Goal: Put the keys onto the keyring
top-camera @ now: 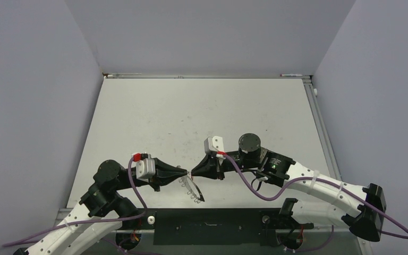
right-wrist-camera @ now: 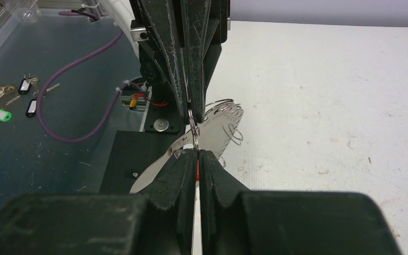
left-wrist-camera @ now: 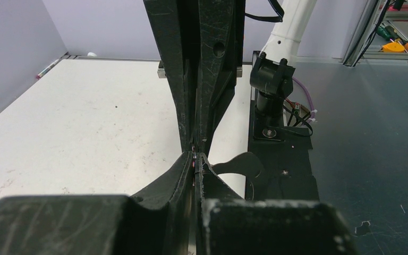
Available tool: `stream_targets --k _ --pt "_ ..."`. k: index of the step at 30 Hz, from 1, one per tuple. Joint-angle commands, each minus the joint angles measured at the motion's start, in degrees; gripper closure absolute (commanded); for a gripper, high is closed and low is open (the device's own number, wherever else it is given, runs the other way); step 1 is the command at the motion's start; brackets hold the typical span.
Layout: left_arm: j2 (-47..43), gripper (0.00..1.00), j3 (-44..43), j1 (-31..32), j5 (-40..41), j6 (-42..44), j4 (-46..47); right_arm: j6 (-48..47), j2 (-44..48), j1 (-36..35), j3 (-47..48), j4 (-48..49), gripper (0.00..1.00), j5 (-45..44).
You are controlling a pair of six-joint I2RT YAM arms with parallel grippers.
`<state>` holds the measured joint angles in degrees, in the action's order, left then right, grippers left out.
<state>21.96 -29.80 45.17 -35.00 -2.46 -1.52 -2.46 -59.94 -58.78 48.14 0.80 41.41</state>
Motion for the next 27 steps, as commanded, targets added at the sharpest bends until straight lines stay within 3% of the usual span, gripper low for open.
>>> stream_targets --k 1,13,19,27 --pt "-0.8 1.00 -1.5 -0.2 -0.7 -0.2 3.4 -0.3 -1.3 0.6 -0.1 2.8 0.95 0.9" --pt "-0.6 1.00 -1.5 -0.2 -0.6 -0.2 3.5 -0.7 -2.6 0.7 0.9 3.1 0.94 1.1" --pt "-0.6 1.00 -1.5 -0.2 -0.6 -0.2 3.5 -1.8 -1.1 0.6 2.2 1.2 0.65 0.0" --pt "-0.6 1.00 -1.5 -0.2 -0.5 -0.2 3.4 -1.5 -1.0 0.7 3.4 2.5 0.62 1.6"
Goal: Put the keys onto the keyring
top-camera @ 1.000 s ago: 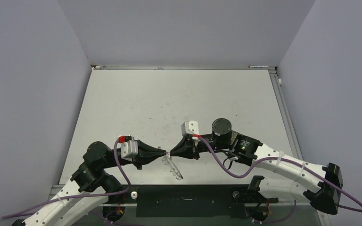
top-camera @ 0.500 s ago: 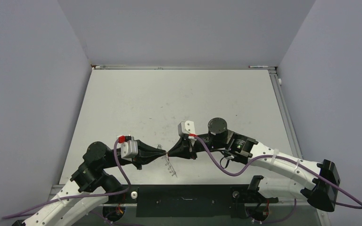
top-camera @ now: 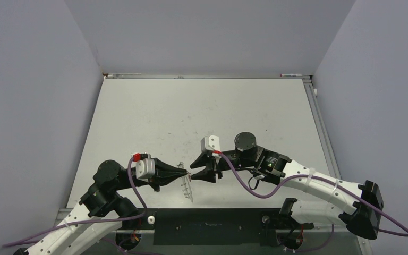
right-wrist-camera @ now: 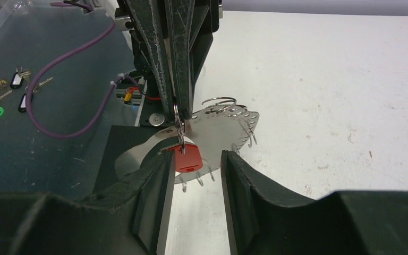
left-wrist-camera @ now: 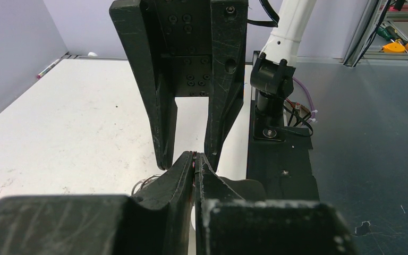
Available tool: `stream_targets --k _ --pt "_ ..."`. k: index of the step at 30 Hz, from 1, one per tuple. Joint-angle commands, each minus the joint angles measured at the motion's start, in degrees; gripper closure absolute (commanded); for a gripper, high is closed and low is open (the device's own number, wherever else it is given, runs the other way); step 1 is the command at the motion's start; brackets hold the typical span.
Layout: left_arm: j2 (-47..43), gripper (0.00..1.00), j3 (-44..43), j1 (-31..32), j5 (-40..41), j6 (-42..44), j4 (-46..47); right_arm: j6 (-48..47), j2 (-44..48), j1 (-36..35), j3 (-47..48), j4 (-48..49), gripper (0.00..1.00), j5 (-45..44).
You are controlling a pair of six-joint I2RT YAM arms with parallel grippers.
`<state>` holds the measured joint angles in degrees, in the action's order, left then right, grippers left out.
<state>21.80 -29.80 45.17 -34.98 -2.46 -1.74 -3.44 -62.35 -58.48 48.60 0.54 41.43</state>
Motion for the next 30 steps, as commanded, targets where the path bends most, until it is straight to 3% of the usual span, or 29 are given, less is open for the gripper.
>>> stream_targets --k 1,22,30 --pt "-0.4 1.00 -1.5 -0.2 -0.5 -0.2 3.6 -0.4 1.4 0.4 3.0 3.2 0.62 1.9" --pt "-0.9 1.00 -1.5 -0.2 -0.1 -0.1 3.4 2.1 -1.8 -0.6 3.3 8.6 0.70 4.4" --pt "-1.1 1.00 -1.4 -0.2 -0.1 -0.1 3.4 2.0 -2.4 -0.8 3.5 8.9 0.83 4.4"
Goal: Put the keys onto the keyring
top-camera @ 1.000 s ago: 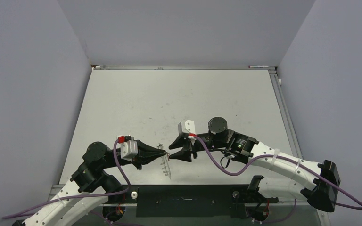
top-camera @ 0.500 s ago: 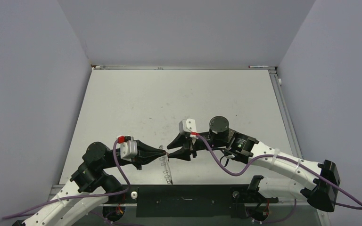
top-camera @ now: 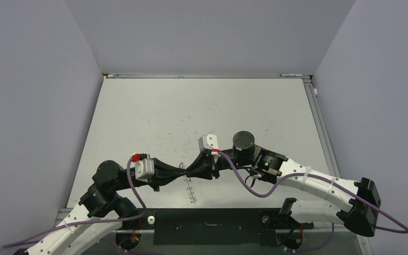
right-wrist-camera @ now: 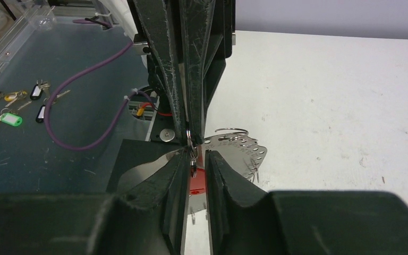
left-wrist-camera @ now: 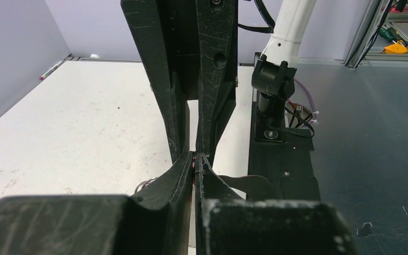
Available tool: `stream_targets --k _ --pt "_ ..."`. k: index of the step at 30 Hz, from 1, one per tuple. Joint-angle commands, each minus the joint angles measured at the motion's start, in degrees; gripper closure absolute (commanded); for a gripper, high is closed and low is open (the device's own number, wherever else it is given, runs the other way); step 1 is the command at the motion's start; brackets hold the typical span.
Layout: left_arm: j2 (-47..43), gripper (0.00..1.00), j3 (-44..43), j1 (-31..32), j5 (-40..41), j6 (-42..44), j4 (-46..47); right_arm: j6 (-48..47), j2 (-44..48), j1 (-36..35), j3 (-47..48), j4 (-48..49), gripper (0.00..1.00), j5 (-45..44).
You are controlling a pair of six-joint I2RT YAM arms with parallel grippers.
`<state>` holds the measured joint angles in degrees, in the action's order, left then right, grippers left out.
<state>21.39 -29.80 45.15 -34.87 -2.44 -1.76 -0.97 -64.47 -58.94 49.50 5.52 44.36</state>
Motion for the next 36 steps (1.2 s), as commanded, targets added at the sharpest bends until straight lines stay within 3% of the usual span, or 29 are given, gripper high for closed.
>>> stream_targets --k 1,4,9,10,14,16,29,36 --pt "-0.6 1.00 -1.4 -0.1 -0.2 -0.1 3.4 -0.5 -0.4 -0.4 2.6 4.0 0.86 1.5" --pt "-0.6 1.00 -1.4 -0.1 0.0 -0.1 3.4 -1.0 -0.4 -0.3 2.8 3.5 0.95 1.5" --pt "-0.3 0.98 -1.3 -0.1 0.4 -0.2 3.4 -3.7 -0.3 -0.4 5.1 -0.8 0.95 1.3" --pt "-0.3 0.94 -1.3 -0.1 0.7 -0.2 3.3 -5.0 -0.4 -0.4 6.3 -3.1 0.95 1.1" --pt "-0.6 0.61 -1.3 -0.2 1.9 -0.1 3.0 -11.1 -1.5 -0.4 11.8 -14.6 0.95 -1.4" --pt "-1.1 0.54 -1.1 -0.4 2.5 -0.1 3.0 -13.5 -2.7 -0.4 15.1 -20.4 0.95 -3.0" --pt "-2.2 0.54 -1.6 -1.1 4.5 1.6 -0.2 -20.6 -13.2 -7.1 35.9 -53.4 0.95 -28.3" --pt "-1.0 0.59 -1.8 -1.2 3.9 2.0 -1.2 -21.3 -16.4 -9.8 41.7 -60.5 0.95 -31.3"
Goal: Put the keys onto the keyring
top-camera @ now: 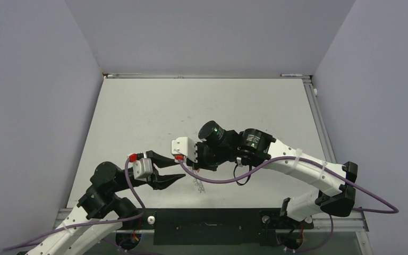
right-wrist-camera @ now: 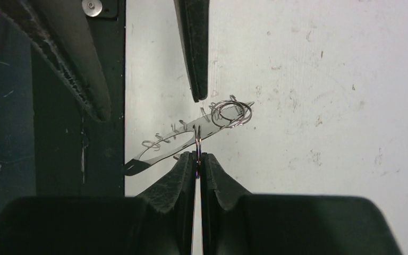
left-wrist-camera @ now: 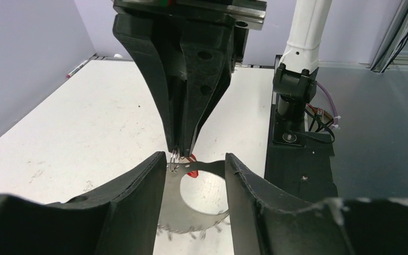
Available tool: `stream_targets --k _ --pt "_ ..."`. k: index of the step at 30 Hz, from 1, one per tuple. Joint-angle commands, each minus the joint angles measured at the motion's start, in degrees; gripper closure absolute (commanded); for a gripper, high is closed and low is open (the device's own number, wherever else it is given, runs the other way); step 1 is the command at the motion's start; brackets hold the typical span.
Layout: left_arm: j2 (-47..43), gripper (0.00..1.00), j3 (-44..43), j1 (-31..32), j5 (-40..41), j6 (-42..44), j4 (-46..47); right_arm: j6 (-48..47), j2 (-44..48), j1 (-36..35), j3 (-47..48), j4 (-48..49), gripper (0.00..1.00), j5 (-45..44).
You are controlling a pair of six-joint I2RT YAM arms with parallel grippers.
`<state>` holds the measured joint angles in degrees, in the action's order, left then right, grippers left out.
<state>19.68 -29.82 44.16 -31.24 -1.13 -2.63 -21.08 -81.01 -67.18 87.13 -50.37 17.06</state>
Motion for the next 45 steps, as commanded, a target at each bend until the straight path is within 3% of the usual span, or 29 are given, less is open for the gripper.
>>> stream_targets --k 1,21,37,45 --pt "1.3 0.61 -1.9 -0.3 -0.2 0.7 -0.3 -1.2 0.1 -1.8 4.2 -4.7 0.95 -3.9" --pt "7.9 0.73 -1.7 -0.2 -7.2 -2.0 3.8 -2.0 -0.6 -5.4 4.4 -3.3 0.95 -2.4" --pt "9.8 0.81 -1.6 -0.2 -7.7 -2.5 4.4 -2.6 -0.8 -5.8 4.4 -2.1 0.95 -0.9" --pt "10.5 0.92 -1.7 -0.2 -7.6 -2.6 4.5 -2.8 0.4 -6.1 2.9 0.2 0.95 0.7"
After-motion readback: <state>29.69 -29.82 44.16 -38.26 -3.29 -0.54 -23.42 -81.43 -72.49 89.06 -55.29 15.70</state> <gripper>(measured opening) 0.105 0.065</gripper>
